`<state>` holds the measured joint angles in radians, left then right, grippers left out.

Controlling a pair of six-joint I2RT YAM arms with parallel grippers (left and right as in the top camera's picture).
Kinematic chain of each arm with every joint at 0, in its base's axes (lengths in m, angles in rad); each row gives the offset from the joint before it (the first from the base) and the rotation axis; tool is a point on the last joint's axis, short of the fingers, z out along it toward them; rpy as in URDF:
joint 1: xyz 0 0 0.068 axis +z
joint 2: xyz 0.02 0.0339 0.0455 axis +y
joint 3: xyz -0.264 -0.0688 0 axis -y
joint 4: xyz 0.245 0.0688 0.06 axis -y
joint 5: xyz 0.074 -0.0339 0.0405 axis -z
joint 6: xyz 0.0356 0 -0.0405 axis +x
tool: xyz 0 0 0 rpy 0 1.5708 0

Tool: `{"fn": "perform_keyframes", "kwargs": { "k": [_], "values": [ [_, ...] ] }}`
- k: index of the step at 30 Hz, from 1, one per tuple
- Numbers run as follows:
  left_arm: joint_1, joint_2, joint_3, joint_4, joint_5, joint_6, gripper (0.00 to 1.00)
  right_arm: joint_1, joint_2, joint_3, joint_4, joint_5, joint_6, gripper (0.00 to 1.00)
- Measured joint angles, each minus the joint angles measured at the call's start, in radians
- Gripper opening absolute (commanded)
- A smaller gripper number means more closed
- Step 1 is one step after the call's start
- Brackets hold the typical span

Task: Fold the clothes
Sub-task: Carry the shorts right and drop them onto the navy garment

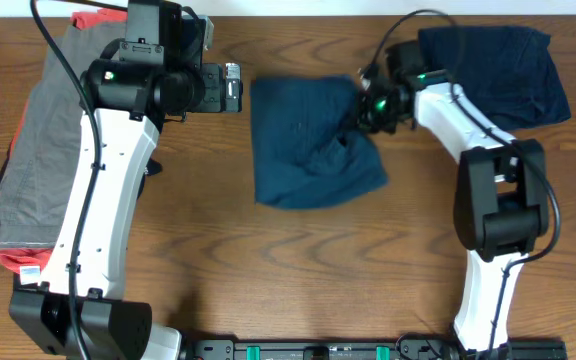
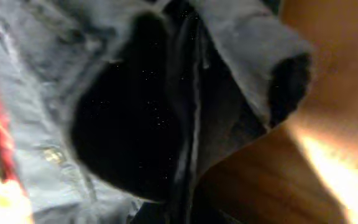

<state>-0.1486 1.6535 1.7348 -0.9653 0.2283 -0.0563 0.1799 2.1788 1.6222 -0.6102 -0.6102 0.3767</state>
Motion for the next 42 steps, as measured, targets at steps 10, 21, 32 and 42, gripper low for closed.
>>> {"fn": "perform_keyframes", "kwargs": {
  "k": [10,21,32,42],
  "values": [
    [0.000,0.004,0.000,0.000,0.000,0.000,0.98,-0.144,-0.185,0.005,0.186,-0.035,0.210,0.01],
    [0.000,0.005,0.000,0.001,-0.001,0.000,0.98,-0.308,-0.248,0.007,0.468,-0.046,0.383,0.01],
    [0.000,0.054,0.000,0.000,-0.001,0.000,0.98,-0.379,-0.248,0.008,0.631,0.147,0.527,0.01],
    [0.000,0.077,-0.001,0.000,-0.003,0.000,0.98,-0.397,-0.233,0.009,0.789,0.382,0.583,0.01]
  ]
}}
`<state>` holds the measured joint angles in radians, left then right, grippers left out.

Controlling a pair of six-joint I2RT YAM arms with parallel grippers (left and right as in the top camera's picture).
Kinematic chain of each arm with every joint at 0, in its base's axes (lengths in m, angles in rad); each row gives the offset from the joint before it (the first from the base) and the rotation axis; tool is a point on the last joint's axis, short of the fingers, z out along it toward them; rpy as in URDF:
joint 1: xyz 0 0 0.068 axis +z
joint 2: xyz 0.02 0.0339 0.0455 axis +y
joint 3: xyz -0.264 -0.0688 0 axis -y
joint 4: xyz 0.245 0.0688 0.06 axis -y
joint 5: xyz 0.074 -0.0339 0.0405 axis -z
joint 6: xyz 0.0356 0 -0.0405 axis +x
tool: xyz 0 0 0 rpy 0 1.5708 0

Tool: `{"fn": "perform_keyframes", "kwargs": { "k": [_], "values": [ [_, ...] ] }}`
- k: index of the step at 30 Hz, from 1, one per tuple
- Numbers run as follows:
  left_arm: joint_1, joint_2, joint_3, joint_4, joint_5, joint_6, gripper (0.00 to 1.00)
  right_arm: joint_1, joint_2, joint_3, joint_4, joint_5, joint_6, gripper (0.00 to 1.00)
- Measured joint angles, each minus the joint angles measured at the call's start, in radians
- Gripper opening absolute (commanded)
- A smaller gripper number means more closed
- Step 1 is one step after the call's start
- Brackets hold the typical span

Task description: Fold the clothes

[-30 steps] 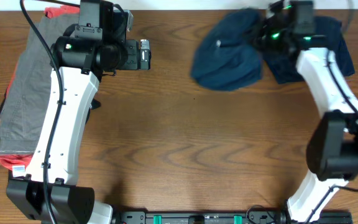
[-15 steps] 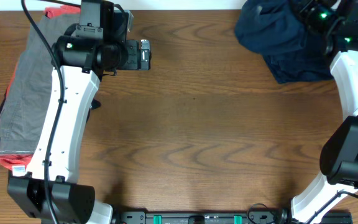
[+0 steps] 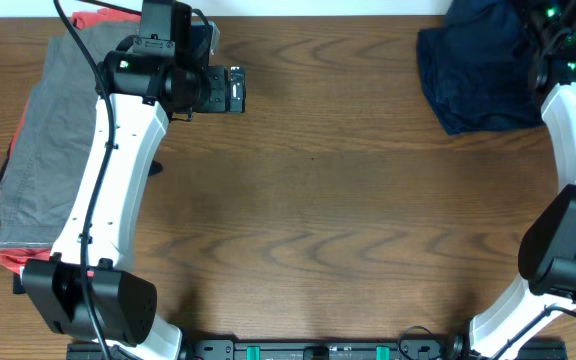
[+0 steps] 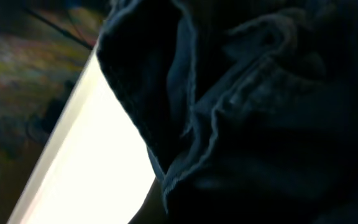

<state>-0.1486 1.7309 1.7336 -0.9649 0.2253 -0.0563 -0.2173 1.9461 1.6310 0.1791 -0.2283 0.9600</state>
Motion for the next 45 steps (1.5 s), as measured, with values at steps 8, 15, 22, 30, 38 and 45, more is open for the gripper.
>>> {"fn": "perform_keyframes", "kwargs": {
  "k": [8,15,22,30,38,45],
  "values": [
    [0.000,0.000,0.000,0.004,0.000,0.000,0.98,-0.013,0.133,0.008,0.012,0.010,0.091,0.01],
    [0.000,0.000,-0.002,0.028,0.000,0.000,0.98,-0.032,0.160,0.011,-0.168,0.012,0.108,0.01],
    [0.000,0.000,-0.002,0.029,0.000,0.000,0.98,-0.059,0.161,0.015,-0.444,0.009,0.045,0.01],
    [0.000,0.000,-0.002,0.030,0.000,0.000,0.98,-0.059,0.160,0.017,-0.693,0.050,-0.172,0.90],
    [0.000,0.000,-0.002,0.030,0.000,0.000,0.98,-0.066,0.153,0.048,-0.846,0.055,-0.491,0.93],
    [0.000,0.001,-0.002,0.030,0.000,0.000,0.98,-0.052,0.031,0.112,-0.828,0.036,-0.807,0.49]
  ]
}}
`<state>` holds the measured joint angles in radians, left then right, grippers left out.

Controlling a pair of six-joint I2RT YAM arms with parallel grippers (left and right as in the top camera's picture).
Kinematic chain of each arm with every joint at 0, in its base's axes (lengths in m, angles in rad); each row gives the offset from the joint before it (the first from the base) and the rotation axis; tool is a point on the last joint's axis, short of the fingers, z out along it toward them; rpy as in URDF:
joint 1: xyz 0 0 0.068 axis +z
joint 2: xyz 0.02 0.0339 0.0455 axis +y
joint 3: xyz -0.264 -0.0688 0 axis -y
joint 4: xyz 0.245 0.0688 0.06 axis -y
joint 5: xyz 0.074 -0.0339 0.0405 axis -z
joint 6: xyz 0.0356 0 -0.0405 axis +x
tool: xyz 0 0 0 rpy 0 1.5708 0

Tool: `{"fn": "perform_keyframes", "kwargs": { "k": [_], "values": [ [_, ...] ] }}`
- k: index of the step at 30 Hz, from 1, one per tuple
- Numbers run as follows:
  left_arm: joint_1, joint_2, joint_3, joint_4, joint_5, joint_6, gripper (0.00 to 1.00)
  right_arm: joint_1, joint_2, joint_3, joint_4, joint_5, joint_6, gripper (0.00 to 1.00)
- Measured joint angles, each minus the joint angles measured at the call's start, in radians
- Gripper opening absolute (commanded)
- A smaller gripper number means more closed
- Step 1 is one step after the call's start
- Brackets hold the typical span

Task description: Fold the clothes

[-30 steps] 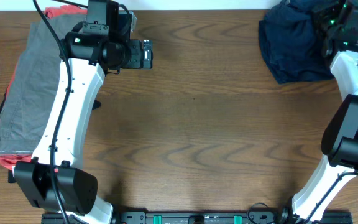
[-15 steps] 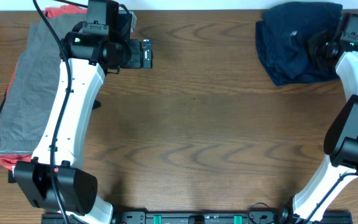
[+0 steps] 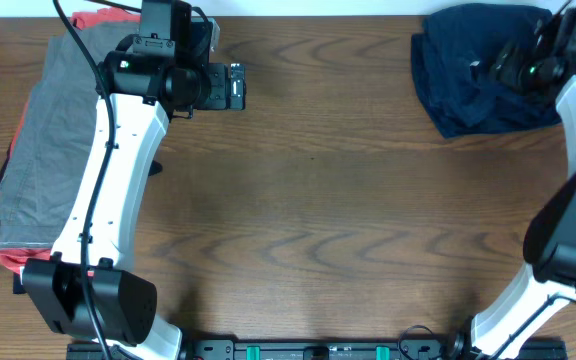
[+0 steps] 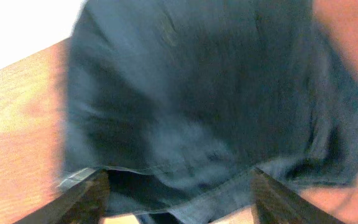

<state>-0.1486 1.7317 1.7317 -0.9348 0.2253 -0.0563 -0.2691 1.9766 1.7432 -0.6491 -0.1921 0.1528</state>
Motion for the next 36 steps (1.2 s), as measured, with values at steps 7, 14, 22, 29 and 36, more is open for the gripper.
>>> {"fn": "perform_keyframes", "kwargs": {
  "k": [7,14,22,29,36],
  "values": [
    [0.000,0.003,0.000,0.000,0.000,0.000,0.98,0.069,-0.039,0.030,0.185,0.047,-0.140,0.84],
    [0.000,0.033,0.000,0.000,0.000,0.000,0.98,0.108,0.130,0.031,0.325,0.182,-0.180,0.99],
    [0.000,0.048,0.000,0.001,0.000,0.000,0.98,0.100,0.348,0.032,0.248,0.265,-0.178,0.99],
    [0.000,0.049,0.000,0.000,0.000,0.000,0.98,0.095,0.377,0.076,0.193,0.260,-0.142,0.99],
    [0.000,0.049,0.000,0.001,0.000,0.000,0.98,0.093,0.338,0.063,0.148,0.268,-0.134,0.99]
  ]
}}
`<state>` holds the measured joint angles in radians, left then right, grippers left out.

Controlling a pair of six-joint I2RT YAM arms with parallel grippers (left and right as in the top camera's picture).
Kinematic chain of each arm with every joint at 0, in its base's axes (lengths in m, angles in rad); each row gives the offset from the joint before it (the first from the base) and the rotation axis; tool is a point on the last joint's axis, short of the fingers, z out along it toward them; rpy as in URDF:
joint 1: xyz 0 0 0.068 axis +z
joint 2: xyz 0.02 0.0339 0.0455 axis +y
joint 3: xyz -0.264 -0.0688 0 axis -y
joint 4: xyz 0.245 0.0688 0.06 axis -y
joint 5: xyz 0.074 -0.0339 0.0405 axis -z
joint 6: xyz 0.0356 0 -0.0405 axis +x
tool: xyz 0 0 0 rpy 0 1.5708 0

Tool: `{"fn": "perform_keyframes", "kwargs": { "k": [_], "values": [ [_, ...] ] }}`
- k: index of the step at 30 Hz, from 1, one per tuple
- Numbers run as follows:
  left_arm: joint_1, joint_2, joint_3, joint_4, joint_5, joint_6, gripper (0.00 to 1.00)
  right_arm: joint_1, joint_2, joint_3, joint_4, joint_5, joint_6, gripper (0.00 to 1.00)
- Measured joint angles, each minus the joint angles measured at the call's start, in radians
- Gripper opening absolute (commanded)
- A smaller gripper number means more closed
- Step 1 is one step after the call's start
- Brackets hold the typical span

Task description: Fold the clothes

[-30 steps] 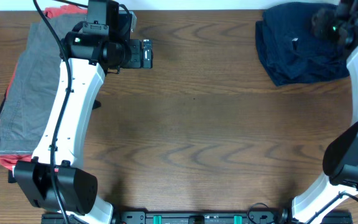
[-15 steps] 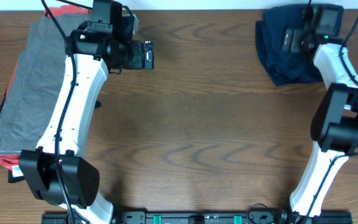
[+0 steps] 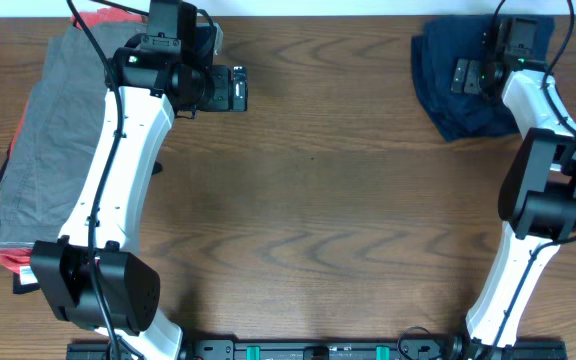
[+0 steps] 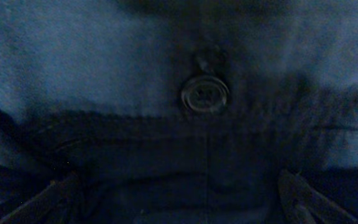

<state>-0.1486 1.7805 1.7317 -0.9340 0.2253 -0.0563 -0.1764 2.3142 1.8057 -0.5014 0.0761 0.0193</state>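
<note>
A pile of navy clothes [image 3: 463, 100] lies at the table's far right corner. My right gripper [image 3: 465, 75] is low over the pile's left part, and its two fingers [image 4: 300, 198] stand wide apart, open. In the right wrist view navy fabric [image 4: 104, 56] with a dark button [image 4: 204, 94] fills the frame, very close. A heap of grey and red clothes [image 3: 38, 150] lies along the table's left edge. My left gripper [image 3: 236, 88] hangs above bare wood at the far left-centre, holding nothing and looking open.
The brown wooden table [image 3: 308, 220] stretches between the two piles. The left arm [image 3: 118, 170] runs along the right side of the grey heap. The table's far edge passes just behind the navy pile.
My right gripper has moved from the navy pile's right side to its left part and now sits much closer to the cloth, a button in view. The left arm has barely moved.
First a folded navy garment lay at the table's centre with my right gripper at its right edge. Then the centre was bare and the garment was at the far right corner on the other navy cloth. My gripper then stood open above that pile, and now sits close on it.
</note>
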Motion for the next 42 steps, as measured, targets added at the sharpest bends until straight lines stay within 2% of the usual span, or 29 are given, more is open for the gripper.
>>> {"fn": "perform_keyframes", "kwargs": {
  "k": [5,14,17,29,35,38,42],
  "values": [
    [0.000,0.000,0.000,0.000,0.000,0.000,0.98,-0.006,-0.134,-0.040,-0.074,-0.002,-0.033,0.99],
    [0.000,0.000,0.000,0.000,0.000,0.000,0.98,-0.009,-0.624,-0.033,-0.113,-0.013,-0.068,0.99],
    [0.000,0.000,0.000,0.000,0.000,0.000,0.98,-0.009,-0.727,-0.026,-0.112,-0.012,-0.072,0.99],
    [0.000,0.000,0.000,0.000,0.000,0.000,0.98,-0.009,-0.783,-0.027,-0.137,-0.013,-0.076,0.99],
    [0.000,0.000,0.000,0.000,0.000,0.000,0.98,0.009,-0.803,-0.031,-0.306,-0.010,-0.076,0.99],
    [0.000,0.000,0.000,0.000,0.000,0.000,0.98,0.071,-0.853,-0.035,-0.415,-0.008,-0.076,0.99],
    [0.000,0.000,0.000,0.000,0.000,0.000,0.98,0.160,-0.961,-0.060,-0.457,-0.016,-0.077,0.99]
  ]
}}
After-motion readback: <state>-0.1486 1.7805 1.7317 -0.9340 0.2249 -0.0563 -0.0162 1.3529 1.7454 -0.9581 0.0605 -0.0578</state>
